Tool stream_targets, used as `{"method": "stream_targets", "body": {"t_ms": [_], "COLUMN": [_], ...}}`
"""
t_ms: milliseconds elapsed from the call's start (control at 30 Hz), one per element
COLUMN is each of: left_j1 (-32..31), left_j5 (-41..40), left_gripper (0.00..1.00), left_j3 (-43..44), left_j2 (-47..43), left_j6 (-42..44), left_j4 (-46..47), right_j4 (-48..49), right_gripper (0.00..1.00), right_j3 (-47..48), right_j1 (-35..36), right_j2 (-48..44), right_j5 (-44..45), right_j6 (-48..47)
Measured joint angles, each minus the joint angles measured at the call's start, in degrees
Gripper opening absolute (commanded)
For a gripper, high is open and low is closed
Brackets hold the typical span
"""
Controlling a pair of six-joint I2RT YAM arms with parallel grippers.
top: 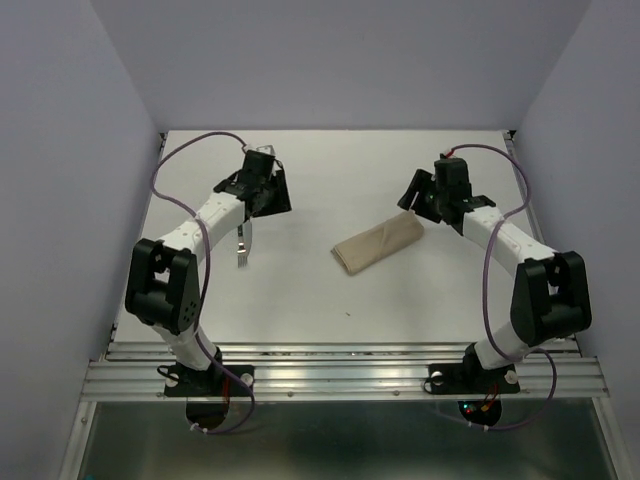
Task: Fold the napkin into a case and place the utensils inside
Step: Pick up the knife from the center of the board.
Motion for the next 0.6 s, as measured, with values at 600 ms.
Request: {"method": "stream_targets", "body": {"t_ms": [600], "left_j1": [11.3], "left_j5": [-10.1], "left_gripper": [0.56], "left_j3": [14.4], "left_j2": [22.7], "left_j6": [-0.5], "left_j4": [-3.7], "right_j4": [-1.4], "right_gripper": [0.67], "right_j3": [-4.4], "right_j1": [0.0], "right_j2": [-2.9], "right_j5": [-4.2], "right_j6": [0.1]}}
